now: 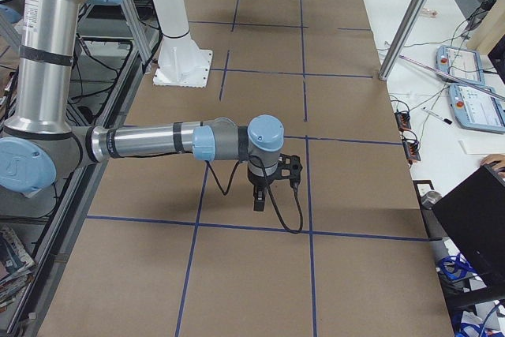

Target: Place and press bell with both arms

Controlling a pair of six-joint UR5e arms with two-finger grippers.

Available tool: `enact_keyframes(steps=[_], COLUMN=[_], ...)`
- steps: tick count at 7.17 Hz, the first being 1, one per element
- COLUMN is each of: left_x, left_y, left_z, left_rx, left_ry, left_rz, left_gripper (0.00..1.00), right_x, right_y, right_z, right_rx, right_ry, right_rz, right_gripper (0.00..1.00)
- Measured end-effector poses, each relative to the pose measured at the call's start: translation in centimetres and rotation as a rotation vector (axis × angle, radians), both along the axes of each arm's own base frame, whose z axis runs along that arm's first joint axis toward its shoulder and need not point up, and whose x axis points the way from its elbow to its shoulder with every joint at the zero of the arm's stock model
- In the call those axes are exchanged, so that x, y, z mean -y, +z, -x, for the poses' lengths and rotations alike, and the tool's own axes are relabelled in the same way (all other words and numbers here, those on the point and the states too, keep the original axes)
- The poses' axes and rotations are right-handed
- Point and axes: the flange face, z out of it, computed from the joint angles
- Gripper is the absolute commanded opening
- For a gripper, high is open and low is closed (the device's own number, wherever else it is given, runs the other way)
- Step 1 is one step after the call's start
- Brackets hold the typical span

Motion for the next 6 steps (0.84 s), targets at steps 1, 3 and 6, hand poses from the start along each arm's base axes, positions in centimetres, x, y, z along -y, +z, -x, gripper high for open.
enact_keyframes(steps=[1,3,6], left_x=[0.2,1.1,1.1], left_y=[-0.2,-0.9,-1.2], left_z=[-0.4,-0.8,-0.8], left_rx=[0.001,0.004,0.004], left_ry=[0.007,0.015,0.018], left_rz=[-0.005,-0.024,-0.04], left_gripper=[1.0,1.0,1.0], right_x=[0.0,0.0,0.1], right_y=[0.0,-0.2,-0.5], right_z=[0.1,0.5,0.9], right_rx=[0.001,0.003,0.017], right_ry=[-0.002,-0.011,-0.021], right_rz=[0.0,-0.003,-0.008], right_gripper=[1.0,1.0,1.0])
